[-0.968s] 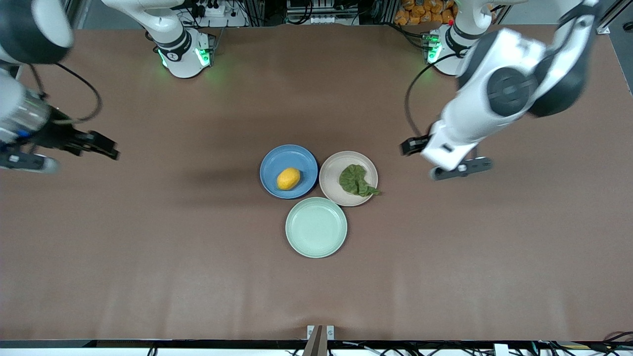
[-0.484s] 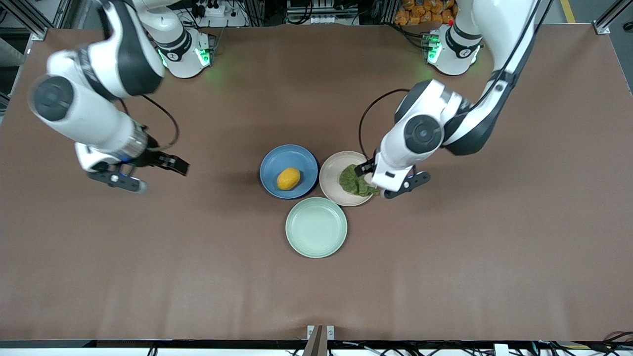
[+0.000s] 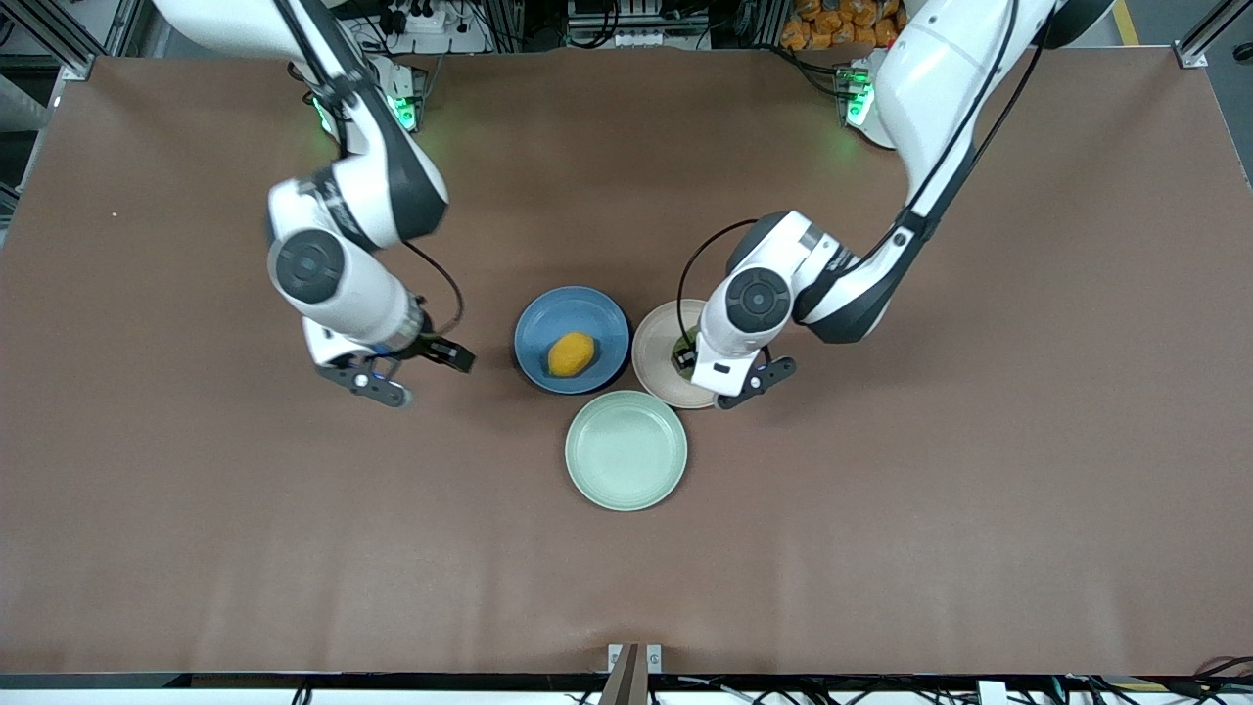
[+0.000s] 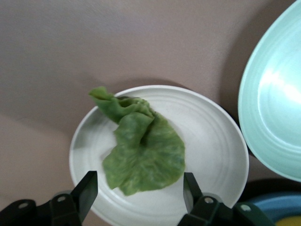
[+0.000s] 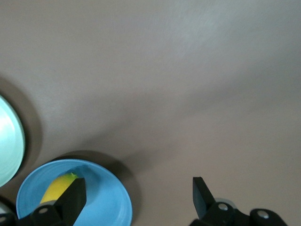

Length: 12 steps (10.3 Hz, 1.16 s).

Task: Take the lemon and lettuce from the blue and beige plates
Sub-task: 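Reach the right gripper to the lemon while the left gripper reaches the lettuce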

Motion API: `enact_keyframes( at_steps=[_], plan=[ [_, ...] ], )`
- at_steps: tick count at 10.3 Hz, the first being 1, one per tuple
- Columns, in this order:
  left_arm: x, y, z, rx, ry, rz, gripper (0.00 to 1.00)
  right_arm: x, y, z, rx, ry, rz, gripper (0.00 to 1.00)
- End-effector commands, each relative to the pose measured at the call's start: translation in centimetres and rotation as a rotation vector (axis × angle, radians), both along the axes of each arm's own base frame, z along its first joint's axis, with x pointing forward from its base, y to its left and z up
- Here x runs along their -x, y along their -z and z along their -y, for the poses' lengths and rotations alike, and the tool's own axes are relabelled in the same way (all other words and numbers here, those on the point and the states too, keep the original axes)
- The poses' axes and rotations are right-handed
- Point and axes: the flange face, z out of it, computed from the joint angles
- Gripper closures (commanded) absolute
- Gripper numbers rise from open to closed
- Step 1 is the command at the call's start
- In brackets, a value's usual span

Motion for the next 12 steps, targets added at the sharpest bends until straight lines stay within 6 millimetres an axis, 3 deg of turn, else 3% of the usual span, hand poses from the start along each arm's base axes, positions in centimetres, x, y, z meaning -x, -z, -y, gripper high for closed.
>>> enact_keyframes(
  at_steps=[1,3,5,6,7,8,10,12],
  plan=[
    [-0.3,1.6,0.5,-0.011,-0.008,0.022,0.21,-0.8,1.7,-0.4,-0.072,0.099,-0.048,0.00],
    [-0.2,3.1,0.4,-0.033,0.013,0.021,0.30,-0.8,3.2,-1.5,-0.073,0.191,-0.071,0.00],
    [0.0,4.2,0.3,-0.046,0.021,0.012,0.38,0.0,4.5,-5.1,-0.050,0.242,-0.086,0.00],
    [0.0,4.6,0.2,-0.056,0.032,0.018,0.62,0.2,4.9,-6.3,-0.051,0.246,-0.075,0.00],
    [0.1,5.1,0.0,-0.062,0.034,0.013,0.91,0.3,5.6,-6.9,-0.052,0.252,-0.063,0.00],
    [0.1,5.0,0.1,-0.062,0.034,0.013,1.00,0.7,6.2,-7.8,-0.050,0.261,-0.061,0.00],
    [-0.2,4.2,0.1,-0.060,0.036,0.023,1.00,1.0,7.1,-9.2,-0.051,0.287,-0.043,0.00],
    [-0.6,1.6,-0.3,-0.073,0.036,0.034,1.00,1.2,7.4,-10.3,-0.053,0.298,-0.043,0.00]
  ],
)
